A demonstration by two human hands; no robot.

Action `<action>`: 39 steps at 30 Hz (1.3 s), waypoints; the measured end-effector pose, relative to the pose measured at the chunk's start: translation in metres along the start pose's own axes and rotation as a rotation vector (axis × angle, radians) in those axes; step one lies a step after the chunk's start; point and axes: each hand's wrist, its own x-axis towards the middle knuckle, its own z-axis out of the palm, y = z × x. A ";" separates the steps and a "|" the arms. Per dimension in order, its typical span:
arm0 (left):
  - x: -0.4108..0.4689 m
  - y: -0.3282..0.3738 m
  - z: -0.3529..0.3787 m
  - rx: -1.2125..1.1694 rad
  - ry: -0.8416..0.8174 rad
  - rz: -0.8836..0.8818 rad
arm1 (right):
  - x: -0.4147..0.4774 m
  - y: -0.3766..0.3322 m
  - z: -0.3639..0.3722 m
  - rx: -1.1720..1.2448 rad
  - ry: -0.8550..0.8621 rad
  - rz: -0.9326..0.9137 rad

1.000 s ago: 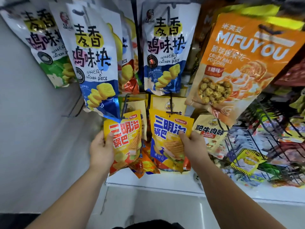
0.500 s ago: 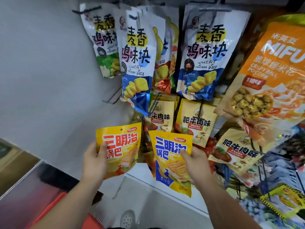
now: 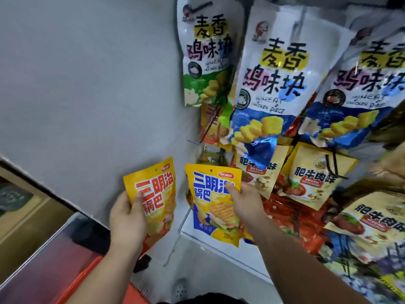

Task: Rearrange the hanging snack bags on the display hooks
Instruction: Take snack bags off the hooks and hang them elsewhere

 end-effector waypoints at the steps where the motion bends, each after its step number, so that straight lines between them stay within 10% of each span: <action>1: 0.008 0.000 -0.001 0.015 -0.015 0.010 | 0.005 -0.004 0.008 -0.003 0.014 0.010; 39: 0.036 -0.002 0.039 -0.065 -0.091 -0.144 | 0.104 -0.051 0.051 -0.099 0.119 0.144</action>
